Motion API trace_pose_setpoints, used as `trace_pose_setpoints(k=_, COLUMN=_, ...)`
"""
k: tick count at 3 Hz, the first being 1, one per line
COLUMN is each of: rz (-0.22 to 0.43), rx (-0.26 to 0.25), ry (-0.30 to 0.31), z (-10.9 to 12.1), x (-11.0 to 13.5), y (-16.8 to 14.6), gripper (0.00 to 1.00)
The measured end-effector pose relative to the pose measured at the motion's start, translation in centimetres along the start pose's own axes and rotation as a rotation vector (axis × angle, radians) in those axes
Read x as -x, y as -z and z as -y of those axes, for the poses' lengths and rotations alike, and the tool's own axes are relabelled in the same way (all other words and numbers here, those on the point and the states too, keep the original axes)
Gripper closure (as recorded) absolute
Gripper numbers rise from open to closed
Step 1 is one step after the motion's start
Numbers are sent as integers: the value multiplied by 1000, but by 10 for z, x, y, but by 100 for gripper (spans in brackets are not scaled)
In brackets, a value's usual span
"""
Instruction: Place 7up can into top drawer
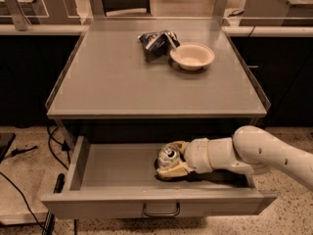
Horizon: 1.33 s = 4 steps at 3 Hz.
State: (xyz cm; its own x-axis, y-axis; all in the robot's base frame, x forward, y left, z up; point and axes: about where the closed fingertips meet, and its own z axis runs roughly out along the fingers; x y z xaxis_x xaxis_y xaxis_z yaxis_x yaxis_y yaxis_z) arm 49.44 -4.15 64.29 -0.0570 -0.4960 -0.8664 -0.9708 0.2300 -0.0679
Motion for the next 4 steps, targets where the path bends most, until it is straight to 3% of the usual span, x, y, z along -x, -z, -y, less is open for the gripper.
trace_pose_setpoints(k=1, rz=0, rx=0, ry=0, z=0, x=0, y=0, gripper=79)
trace_pose_setpoints(k=4, rz=0, rx=0, ry=0, z=0, x=0, y=0, gripper=10)
